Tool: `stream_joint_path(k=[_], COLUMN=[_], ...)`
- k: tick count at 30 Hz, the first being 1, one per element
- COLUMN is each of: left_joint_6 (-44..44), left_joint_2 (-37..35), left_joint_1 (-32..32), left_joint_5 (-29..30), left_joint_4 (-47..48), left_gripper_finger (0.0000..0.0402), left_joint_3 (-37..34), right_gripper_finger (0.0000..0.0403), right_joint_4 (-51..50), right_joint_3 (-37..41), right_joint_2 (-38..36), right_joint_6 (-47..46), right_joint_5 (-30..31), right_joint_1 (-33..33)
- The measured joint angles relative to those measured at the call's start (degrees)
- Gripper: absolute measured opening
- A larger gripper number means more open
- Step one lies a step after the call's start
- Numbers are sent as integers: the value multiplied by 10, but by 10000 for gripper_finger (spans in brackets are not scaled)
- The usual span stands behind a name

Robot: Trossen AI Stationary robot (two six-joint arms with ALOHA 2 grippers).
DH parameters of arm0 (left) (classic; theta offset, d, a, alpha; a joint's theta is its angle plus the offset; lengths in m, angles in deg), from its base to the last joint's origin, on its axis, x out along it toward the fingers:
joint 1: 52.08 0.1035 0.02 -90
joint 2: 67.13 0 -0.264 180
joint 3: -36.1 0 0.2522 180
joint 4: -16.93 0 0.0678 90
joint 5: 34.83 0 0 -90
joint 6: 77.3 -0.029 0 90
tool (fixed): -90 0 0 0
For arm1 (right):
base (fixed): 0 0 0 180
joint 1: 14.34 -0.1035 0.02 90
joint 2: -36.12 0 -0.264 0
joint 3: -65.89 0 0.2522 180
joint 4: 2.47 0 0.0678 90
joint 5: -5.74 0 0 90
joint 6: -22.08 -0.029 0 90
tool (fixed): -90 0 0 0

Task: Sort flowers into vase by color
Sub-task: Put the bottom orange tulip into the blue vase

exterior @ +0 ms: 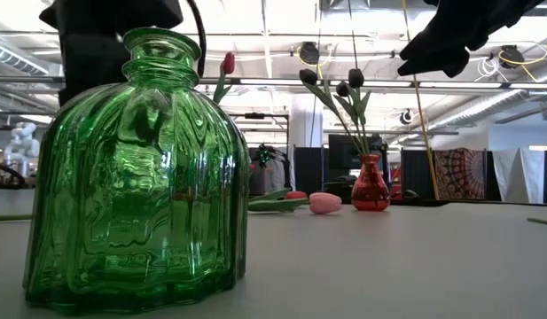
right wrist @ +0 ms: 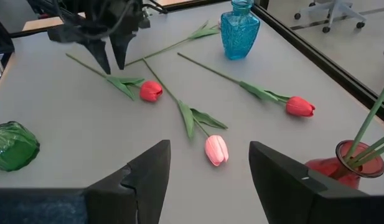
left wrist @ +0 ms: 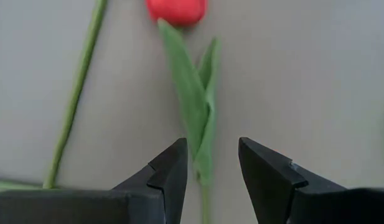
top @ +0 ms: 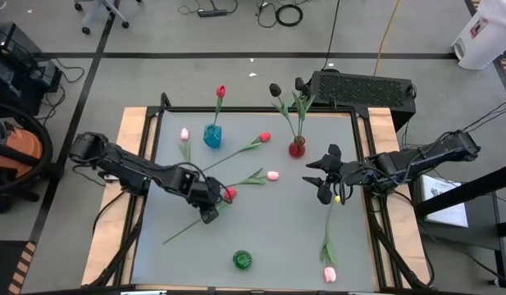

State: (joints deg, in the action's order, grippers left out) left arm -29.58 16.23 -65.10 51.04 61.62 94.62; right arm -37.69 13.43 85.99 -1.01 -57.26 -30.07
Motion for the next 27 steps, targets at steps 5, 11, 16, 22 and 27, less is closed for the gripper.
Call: stream_joint_path(k=[5, 11, 16, 22, 27], left_joint_6=[34, 60, 61, 104, 104], left_joint_2=[37, 68, 75, 77, 77], left_joint_1=[-7, -11, -20, -31, -42], left_joint_5=[10, 11, 17, 21, 38], left_joint_4=[0, -5, -11, -21, -23], left_gripper_finger=[150, 150, 150, 150, 150], left_joint_3=[0, 0, 1, 1, 1], right_gripper_finger=[210, 210, 210, 210, 210], right_joint_4=[0, -1, -1, -2, -2], right_joint_3=[0, 0, 0, 0, 0], right_joint_2=[0, 0, 0, 0, 0], right_joint_6=[0, 3, 2, 2, 2], right_joint_5=[0, 0, 0, 0, 0], right_joint_1=[0, 0, 0, 0, 0])
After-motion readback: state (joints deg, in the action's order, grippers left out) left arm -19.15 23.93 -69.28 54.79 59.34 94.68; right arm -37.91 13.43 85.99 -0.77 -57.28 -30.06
